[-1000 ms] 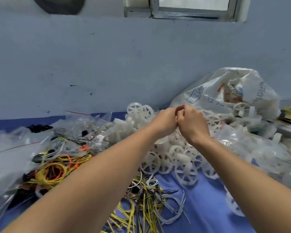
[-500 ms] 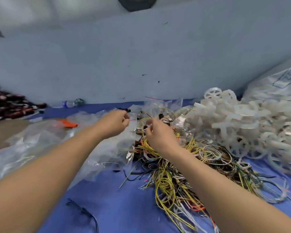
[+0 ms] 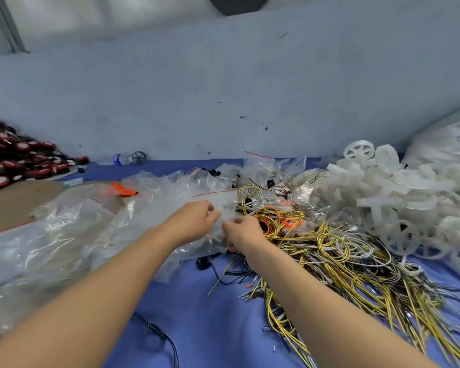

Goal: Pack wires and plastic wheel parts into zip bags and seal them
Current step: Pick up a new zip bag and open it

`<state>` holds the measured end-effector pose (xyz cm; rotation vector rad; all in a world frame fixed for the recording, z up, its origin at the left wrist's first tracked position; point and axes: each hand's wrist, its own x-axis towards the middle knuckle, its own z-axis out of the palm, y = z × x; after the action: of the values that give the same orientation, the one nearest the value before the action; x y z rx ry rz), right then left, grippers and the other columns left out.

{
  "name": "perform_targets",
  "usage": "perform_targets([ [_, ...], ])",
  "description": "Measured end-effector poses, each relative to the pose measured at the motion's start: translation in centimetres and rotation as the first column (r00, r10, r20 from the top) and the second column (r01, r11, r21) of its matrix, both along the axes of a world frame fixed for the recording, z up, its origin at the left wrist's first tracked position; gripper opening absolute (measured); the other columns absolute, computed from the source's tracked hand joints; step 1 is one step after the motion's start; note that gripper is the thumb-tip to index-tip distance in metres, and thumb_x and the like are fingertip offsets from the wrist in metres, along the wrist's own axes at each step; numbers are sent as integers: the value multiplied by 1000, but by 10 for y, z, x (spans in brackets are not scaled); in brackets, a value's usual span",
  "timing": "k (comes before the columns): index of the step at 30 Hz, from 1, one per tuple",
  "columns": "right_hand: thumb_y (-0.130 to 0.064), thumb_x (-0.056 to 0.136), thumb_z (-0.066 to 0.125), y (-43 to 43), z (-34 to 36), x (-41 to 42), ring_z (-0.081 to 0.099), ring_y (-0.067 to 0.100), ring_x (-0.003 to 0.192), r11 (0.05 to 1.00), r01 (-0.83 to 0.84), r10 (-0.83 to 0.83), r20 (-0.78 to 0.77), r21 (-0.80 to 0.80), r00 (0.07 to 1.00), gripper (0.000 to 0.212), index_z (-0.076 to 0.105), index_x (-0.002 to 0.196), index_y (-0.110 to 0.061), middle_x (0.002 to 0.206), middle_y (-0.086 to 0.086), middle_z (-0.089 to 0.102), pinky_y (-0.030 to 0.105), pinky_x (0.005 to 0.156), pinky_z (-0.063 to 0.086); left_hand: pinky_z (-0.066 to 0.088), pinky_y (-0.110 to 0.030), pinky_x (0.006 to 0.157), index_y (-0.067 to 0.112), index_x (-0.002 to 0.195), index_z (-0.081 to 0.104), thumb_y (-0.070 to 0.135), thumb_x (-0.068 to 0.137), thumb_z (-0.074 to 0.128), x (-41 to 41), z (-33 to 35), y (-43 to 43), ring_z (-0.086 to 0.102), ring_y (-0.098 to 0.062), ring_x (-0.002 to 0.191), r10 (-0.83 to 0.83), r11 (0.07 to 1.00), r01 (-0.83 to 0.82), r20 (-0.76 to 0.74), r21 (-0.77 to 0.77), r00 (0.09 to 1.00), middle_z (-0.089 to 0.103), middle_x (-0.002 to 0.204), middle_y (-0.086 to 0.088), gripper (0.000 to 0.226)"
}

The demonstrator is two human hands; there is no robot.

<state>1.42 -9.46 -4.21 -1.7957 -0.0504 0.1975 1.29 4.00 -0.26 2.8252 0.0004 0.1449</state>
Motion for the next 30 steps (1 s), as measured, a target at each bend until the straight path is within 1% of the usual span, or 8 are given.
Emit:
perform_targets([
  [2, -17, 93, 51, 0, 21, -7, 56, 19, 75, 995, 45, -55, 116, 87, 992, 26, 69, 110, -9, 81, 2, 64, 34, 74, 48, 46, -35, 82, 7, 112, 63, 49, 99, 40, 1, 16, -14, 61, -29, 103, 91, 931, -73, 34, -357, 995, 66, 108, -13, 50],
  [5, -21, 94, 48, -7, 64, -24, 61, 21, 87, 995, 87, -42, 546, -56, 837, 25, 70, 106, -18, 96, 1, 68, 35, 74, 49, 51, -32, 73, 14, 98, 66, 60, 94, 43, -3, 62, -44, 64, -20, 87, 84, 589, -55, -6, -807, 996, 69, 88, -1, 52],
  [10, -12, 86, 64, -66, 116, -50, 57, 26, 71, 757, 587, 232, 958, -287, 169, 11, 70, 95, -12, 86, 3, 57, 32, 59, 36, 49, -23, 48, 18, 98, 64, 56, 87, 58, -24, 129, -88, 68, -10, 65, 60, 424, 242, 294, -873, 954, 71, 81, 10, 40],
  [12, -7, 82, 69, -108, 121, -61, 60, 25, 77, 657, 662, 413, 907, -361, 85, 23, 74, 103, -15, 89, 5, 60, 35, 67, 45, 52, -24, 51, 16, 99, 65, 41, 92, 58, -33, 135, -107, 72, -12, 68, 105, 357, 292, 349, -887, 931, 74, 82, 7, 27],
  [15, -6, 79, 77, -182, 106, -85, 57, 24, 80, 534, 674, 533, 822, -511, 201, 38, 71, 115, -19, 92, 4, 58, 38, 77, 46, 54, -25, 56, 14, 89, 68, 28, 93, 60, -44, 111, -137, 70, -12, 66, 101, 208, 246, 271, -947, 957, 72, 79, 4, 16],
  [21, -40, 87, 68, -299, 47, -130, 54, 23, 113, 490, 427, 255, 594, -760, 763, 28, 70, 115, -37, 124, -4, 56, 40, 97, 39, 55, -23, 57, 7, 120, 54, 17, 94, 60, -79, -17, -216, 71, -17, 65, -195, 128, -67, -91, -990, 977, 73, 79, -6, 28],
  [26, -27, 95, 61, -294, 9, -106, 58, 15, 102, 747, 478, 16, 731, -462, 682, 17, 71, 108, -28, 109, -10, 61, 34, 87, 45, 54, -26, 50, 12, 119, 54, 19, 98, 54, -102, -69, -273, 70, -22, 60, -318, 65, -252, -259, -966, 912, 70, 85, -7, 22],
  [30, -23, 99, 53, -277, -22, -63, 55, 20, 110, 744, 470, -91, 624, -475, 776, 28, 64, 124, -25, 119, -5, 60, 39, 95, 42, 50, -25, 43, 6, 116, 56, 48, 94, 55, -93, -60, -254, 68, -27, 61, -496, 286, -293, -402, -912, 770, 72, 94, -19, 47],
])
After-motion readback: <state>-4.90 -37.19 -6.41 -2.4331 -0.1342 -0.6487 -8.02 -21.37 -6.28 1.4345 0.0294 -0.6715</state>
